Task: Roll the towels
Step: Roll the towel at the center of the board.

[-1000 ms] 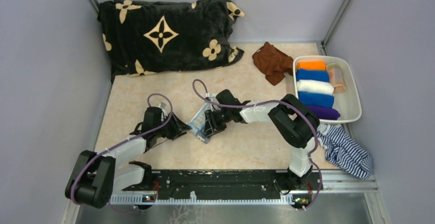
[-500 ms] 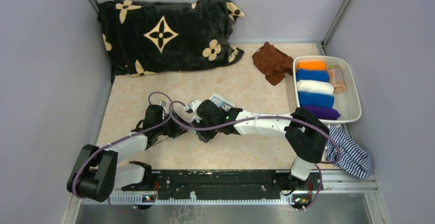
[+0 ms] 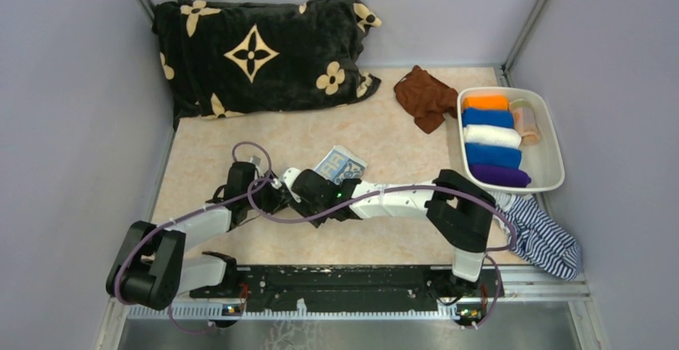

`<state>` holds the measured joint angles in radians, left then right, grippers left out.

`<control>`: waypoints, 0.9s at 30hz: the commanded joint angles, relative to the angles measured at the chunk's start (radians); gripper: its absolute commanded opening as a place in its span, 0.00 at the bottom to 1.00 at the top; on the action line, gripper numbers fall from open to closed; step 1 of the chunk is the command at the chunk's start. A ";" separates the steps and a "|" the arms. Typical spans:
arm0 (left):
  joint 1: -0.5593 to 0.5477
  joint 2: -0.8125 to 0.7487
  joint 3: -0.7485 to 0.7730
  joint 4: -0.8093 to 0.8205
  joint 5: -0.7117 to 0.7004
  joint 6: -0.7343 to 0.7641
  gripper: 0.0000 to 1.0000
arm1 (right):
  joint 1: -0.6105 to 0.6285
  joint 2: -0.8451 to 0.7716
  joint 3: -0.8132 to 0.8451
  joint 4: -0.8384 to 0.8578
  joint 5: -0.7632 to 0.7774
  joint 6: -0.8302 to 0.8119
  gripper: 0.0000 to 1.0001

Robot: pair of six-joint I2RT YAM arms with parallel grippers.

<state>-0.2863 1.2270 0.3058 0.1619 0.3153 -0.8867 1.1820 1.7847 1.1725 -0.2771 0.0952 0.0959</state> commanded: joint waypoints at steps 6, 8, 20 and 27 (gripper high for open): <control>-0.008 0.053 -0.019 -0.110 -0.083 0.036 0.51 | 0.002 0.069 0.031 0.001 0.106 -0.013 0.36; -0.009 0.058 -0.016 -0.109 -0.083 0.036 0.51 | 0.002 0.084 0.024 -0.009 0.134 -0.012 0.36; -0.021 0.146 0.023 -0.105 -0.073 0.053 0.51 | 0.002 0.155 -0.022 -0.042 0.209 -0.004 0.36; -0.031 0.212 0.047 -0.121 -0.084 0.061 0.41 | 0.002 0.174 -0.041 -0.060 0.225 0.004 0.30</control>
<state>-0.3080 1.3628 0.3840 0.1993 0.3267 -0.8845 1.1893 1.8938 1.1725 -0.2626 0.3012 0.0895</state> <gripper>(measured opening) 0.439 0.330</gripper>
